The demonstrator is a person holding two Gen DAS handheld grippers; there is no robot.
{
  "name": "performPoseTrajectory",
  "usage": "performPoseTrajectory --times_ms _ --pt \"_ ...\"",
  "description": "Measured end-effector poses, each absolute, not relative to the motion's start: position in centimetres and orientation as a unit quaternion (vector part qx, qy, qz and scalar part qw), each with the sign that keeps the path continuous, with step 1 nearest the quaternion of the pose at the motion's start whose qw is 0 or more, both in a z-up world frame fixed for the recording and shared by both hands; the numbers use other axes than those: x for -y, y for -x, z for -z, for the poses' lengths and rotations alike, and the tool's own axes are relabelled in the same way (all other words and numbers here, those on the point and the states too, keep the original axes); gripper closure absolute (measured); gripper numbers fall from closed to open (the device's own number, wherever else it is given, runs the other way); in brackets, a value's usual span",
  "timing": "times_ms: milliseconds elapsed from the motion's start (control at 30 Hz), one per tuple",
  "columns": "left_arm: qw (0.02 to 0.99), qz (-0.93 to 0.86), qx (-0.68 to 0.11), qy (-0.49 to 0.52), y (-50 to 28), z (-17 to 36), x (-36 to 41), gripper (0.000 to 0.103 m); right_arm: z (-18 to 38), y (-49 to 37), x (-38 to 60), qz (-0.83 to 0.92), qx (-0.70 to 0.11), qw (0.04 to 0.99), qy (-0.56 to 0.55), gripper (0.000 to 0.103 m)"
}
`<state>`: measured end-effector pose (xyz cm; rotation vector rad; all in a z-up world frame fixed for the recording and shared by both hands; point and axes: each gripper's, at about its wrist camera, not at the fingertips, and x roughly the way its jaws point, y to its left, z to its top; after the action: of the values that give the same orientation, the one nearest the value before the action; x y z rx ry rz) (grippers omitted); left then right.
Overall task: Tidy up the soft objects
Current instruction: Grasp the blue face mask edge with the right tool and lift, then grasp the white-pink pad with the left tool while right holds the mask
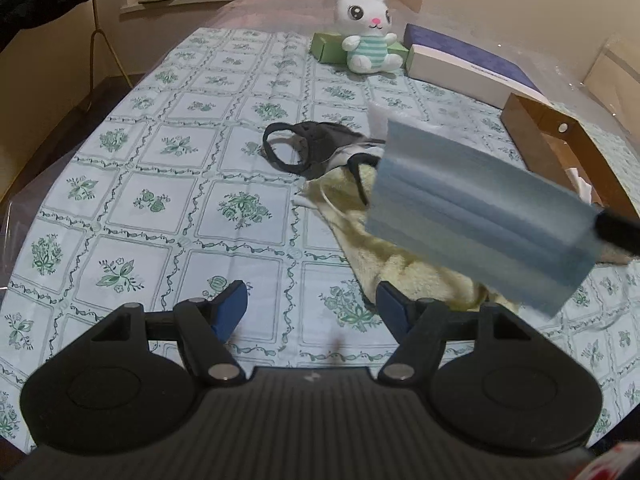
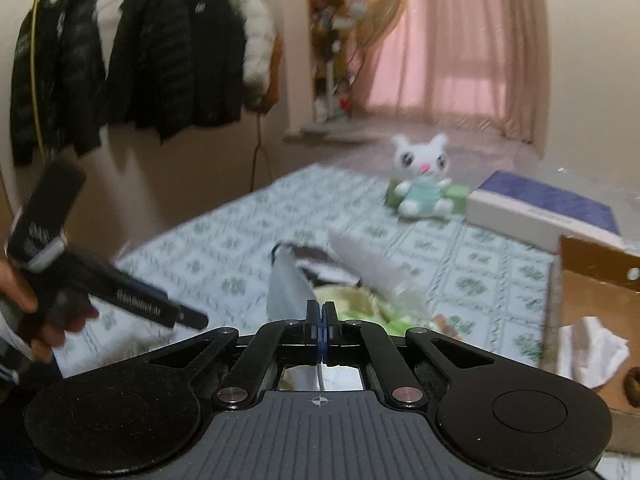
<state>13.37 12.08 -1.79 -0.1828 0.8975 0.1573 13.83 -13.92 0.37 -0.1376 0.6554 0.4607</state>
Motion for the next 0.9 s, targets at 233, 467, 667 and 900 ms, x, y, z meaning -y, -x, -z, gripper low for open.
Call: performPoseTrajectory --times_ms 233,467,667,900 --pt "0.905 -0.056 -0.416 0.071 -13.4 0.4 -10.4 0.034 -4.2 -11.7 16.6 -0.177 -0.279 0.943 0.046 0.103" --pt "0.901 -0.041 -0.427 0.058 -13.4 0.7 -8.9 0.034 -2.9 -10.3 19.0 -0.13 -0.344 0.928 0.055 0.103" --pt "0.891 -0.043 -0.45 0.05 -12.9 2.1 -8.7 0.034 2.0 -9.5 21.8 -0.087 -0.442 0.892 0.03 0.097" --pt "0.883 -0.06 -0.462 0.053 -12.3 3.0 -9.2 0.034 3.1 -9.4 19.6 -0.127 -0.406 0.901 0.082 0.02"
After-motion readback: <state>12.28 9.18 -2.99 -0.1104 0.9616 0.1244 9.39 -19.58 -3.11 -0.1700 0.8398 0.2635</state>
